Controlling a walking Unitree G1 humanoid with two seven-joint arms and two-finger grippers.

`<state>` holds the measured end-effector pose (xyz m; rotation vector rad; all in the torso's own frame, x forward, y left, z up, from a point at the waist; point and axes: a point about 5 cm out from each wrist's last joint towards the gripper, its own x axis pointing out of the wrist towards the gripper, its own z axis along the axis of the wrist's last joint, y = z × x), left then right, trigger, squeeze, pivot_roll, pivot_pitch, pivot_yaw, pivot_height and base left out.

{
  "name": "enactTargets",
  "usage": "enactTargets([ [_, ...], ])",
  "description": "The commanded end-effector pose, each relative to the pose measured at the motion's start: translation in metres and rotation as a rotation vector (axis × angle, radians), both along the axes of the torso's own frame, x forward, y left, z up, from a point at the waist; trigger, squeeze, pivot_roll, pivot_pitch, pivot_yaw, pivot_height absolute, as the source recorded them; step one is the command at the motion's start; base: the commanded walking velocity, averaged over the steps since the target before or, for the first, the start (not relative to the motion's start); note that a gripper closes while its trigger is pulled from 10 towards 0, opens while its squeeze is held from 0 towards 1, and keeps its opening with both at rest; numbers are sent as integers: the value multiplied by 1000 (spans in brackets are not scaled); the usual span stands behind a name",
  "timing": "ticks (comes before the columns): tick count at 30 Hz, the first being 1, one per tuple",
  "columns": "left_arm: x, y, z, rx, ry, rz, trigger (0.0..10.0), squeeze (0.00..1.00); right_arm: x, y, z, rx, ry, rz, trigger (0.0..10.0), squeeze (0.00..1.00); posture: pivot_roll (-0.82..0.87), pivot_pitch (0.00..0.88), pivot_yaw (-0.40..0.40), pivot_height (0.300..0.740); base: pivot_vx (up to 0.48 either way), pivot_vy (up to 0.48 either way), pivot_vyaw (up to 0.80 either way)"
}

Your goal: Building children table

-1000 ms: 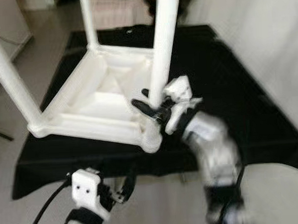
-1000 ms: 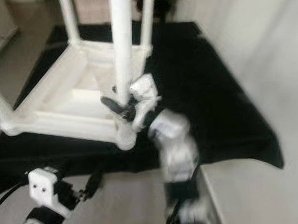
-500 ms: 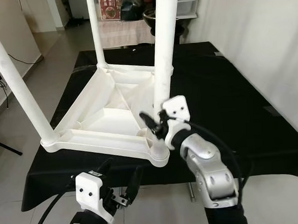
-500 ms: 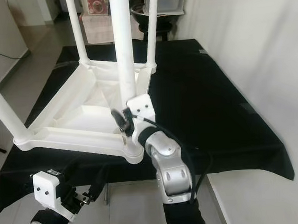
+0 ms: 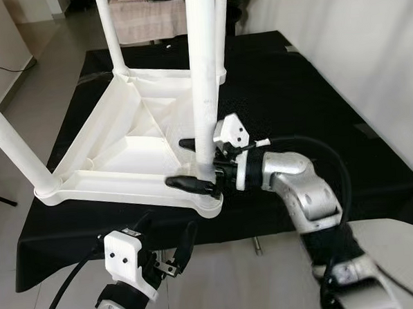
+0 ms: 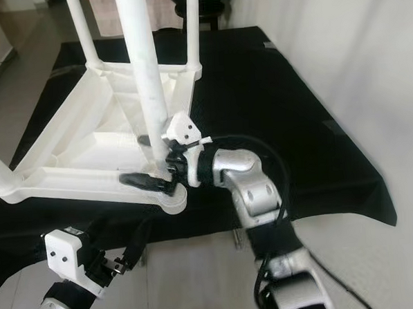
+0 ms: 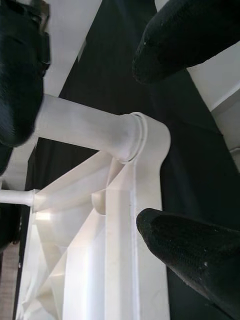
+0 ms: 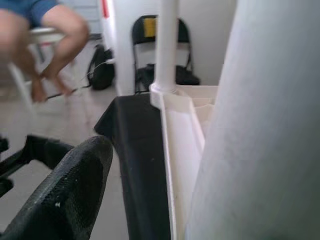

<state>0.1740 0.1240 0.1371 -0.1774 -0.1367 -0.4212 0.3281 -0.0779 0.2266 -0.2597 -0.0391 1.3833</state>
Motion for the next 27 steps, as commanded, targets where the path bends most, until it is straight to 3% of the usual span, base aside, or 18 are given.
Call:
enactTargets([
  [1,-2,0,0,15,4,4,10000,0,1,7,2,-7,-12,68,10000,0,66,125,-38,740,0,0,0],
  [3,-2,-1,0,17,5,3,10000,0,8,8,7,-4,-12,72,10000,0,69,127,-39,740,0,0,0],
  [4,-3,-1,0,17,5,3,10000,0,12,8,6,-10,-15,73,6510,0,74,130,-39,740,0,0,0],
  [5,-3,-1,0,17,6,3,10000,0,15,8,5,-15,-19,76,6510,0,74,130,-39,740,0,0,0],
  [6,-4,-1,0,17,7,3,10000,0,16,7,4,-11,-2,102,0,0,79,134,-41,740,0,0,0],
  [16,-5,-3,0,16,7,6,10000,0,16,1,2,1,35,185,0,0,74,135,-44,740,0,0,0],
  [22,-4,-4,0,13,6,5,10000,0,16,-15,1,-3,-2,121,0,0,78,135,-58,740,0,0,0],
  [23,-4,-4,0,12,3,8,10000,0,13,-24,-3,30,3,22,0,0,71,137,-62,740,0,0,0],
  [25,-4,-4,0,11,2,10,10000,0,10,-27,-5,44,9,-42,0,0,71,137,-62,740,0,0,0],
  [26,-4,-3,0,11,0,13,10000,0,13,-26,-14,95,49,-265,0,0,59,140,-73,740,0,0,0],
  [27,-4,-2,0,11,-1,15,10000,0,17,-30,-25,136,58,-615,0,0,54,139,-72,740,0,0,0],
])
